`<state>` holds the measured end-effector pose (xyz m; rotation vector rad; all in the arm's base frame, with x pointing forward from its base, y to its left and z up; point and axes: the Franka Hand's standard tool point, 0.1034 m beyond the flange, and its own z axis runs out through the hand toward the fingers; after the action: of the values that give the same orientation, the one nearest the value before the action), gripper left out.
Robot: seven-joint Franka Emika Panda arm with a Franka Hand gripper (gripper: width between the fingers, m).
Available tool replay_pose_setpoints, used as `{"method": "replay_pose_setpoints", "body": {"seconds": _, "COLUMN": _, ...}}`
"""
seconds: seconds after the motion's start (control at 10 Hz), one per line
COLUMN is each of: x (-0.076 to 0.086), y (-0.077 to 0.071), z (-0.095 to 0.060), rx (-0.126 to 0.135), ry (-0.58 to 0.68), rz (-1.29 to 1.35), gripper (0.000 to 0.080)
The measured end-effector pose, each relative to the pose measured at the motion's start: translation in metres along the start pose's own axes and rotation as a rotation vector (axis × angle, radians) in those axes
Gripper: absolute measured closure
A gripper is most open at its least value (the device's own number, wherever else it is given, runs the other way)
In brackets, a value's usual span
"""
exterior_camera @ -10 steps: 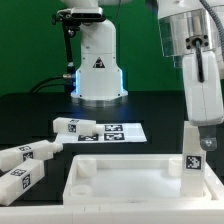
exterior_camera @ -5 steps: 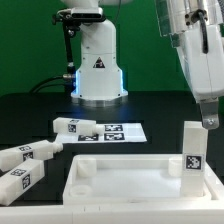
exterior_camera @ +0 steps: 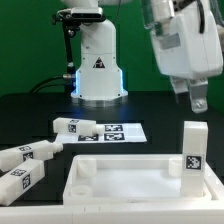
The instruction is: Assemble desk
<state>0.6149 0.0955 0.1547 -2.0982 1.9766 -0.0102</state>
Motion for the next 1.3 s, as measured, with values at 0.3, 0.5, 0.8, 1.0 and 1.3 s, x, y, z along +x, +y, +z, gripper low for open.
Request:
{"method": "replay_pose_setpoints", "body": {"seconds": 0.3, "x": 0.005, "y": -0.009, "z": -0.006, "rx": 0.011, "ry": 0.0, "rz": -0.218, "gripper": 0.015}}
{"method": "replay_pose_setpoints", "body": {"seconds": 0.5, "x": 0.01, "y": -0.008, "z": -0.005, "rx": 0.016, "ry": 0.004, "rz": -0.402, "gripper": 0.015}}
{"method": "replay_pose_setpoints", "body": {"seconds": 0.8, "x": 0.073, "y": 0.016, "z": 0.002, "rx": -0.001, "ry": 0.028, "rz": -0.763, "gripper": 0.015}}
{"method": "replay_pose_setpoints", "body": {"seconds": 1.0, "x": 0.097, "y": 0.025, "z": 0.005, "rx": -0.015, "ry": 0.032, "rz": -0.901, "gripper": 0.015}}
{"method": "replay_pose_setpoints", "body": {"seconds": 1.3, "x": 0.095, "y": 0.025, "z": 0.005, "rx": -0.017, "ry": 0.032, "rz": -0.922, "gripper": 0.015}}
